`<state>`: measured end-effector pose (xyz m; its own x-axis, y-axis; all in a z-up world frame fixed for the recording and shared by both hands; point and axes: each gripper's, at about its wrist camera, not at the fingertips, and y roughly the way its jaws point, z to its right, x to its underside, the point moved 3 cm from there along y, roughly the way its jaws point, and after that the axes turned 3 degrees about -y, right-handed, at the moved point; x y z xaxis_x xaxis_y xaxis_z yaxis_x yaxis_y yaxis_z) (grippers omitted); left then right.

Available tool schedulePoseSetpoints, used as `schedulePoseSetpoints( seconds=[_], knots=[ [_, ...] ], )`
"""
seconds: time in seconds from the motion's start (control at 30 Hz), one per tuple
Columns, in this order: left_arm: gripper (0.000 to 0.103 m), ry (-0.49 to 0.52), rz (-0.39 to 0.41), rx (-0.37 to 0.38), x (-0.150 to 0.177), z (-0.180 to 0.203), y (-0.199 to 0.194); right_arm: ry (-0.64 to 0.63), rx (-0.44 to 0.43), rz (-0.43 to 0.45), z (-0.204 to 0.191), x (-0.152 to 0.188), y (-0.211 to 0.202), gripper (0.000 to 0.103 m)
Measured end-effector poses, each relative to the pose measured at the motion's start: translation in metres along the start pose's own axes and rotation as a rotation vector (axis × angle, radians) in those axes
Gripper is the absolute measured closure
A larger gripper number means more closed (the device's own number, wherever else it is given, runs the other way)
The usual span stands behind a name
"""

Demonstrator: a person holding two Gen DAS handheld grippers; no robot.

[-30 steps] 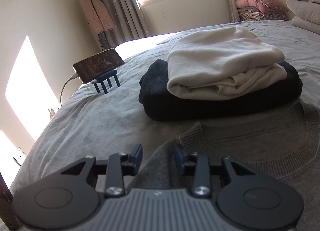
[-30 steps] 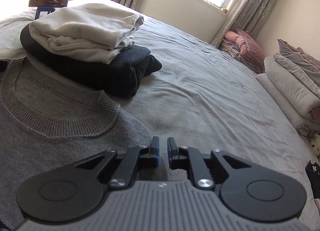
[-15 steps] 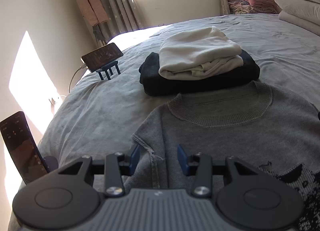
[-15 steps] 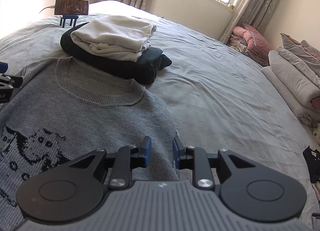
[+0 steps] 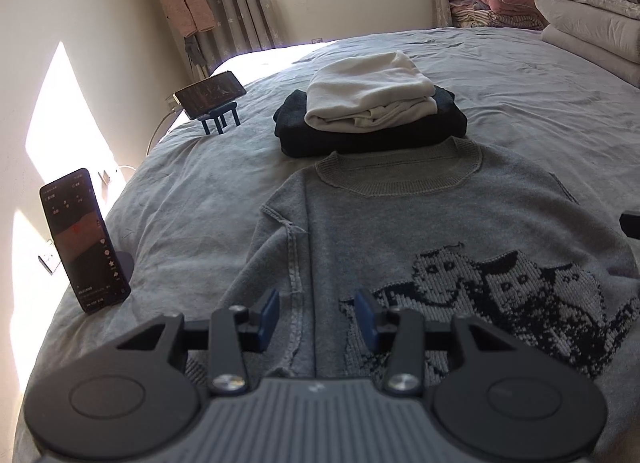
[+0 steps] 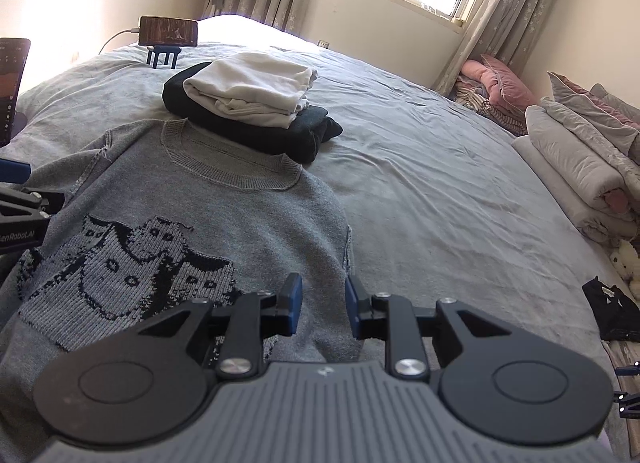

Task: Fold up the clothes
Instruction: 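Lower the sweater onto the bed and open both grippers, laying it flat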

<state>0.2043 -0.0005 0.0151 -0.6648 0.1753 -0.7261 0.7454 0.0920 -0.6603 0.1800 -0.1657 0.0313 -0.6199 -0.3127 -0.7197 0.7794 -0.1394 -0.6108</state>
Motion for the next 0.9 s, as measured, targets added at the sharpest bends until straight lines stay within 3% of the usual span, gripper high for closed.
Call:
schedulePoseSetpoints(
  seconds=[0.4, 0.9],
  knots=[
    [0.059, -0.048, -0.056, 0.046, 0.047, -0.009, -0.05, 0.062, -0.028, -0.009, -0.004, 0.036, -0.051, 0.075],
    [0.056, -0.049, -0.129, 0.149, 0.113, 0.004, -0.08, 0.093, -0.086, -0.05, -0.021, 0.085, -0.079, 0.071]
  ],
)
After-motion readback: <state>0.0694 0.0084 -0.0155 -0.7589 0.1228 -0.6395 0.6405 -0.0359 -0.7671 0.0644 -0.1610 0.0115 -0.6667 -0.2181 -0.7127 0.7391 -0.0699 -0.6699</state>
